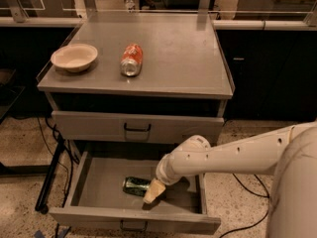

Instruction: Pick green can from middle drawer and place on counter

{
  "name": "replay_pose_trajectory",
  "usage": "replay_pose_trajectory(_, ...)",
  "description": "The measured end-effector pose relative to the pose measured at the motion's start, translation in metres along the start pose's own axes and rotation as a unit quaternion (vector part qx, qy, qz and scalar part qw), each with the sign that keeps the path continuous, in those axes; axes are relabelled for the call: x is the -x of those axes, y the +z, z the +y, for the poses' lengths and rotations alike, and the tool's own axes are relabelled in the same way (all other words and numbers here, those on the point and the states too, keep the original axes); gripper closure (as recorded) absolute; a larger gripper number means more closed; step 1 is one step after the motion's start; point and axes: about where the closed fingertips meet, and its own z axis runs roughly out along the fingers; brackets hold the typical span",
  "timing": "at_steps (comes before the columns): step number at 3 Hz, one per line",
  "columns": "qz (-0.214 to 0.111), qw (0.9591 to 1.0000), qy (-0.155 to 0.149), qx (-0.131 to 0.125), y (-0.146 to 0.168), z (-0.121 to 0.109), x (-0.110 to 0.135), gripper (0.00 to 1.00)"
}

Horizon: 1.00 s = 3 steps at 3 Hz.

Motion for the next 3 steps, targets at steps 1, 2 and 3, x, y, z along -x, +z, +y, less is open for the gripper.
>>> replay_pose_trajectory(1,0.0,1.0,0.001,0.001,0.002,0.0,-0.001,0.0)
replay_pose_trajectory(2,-0.006,0.9999,0.004,0.011,0.019,0.009,-0.004,0.0)
replay_pose_trajectory(3,-0.021,0.9987,0.0,0.046,0.074,0.015,0.007,0.0)
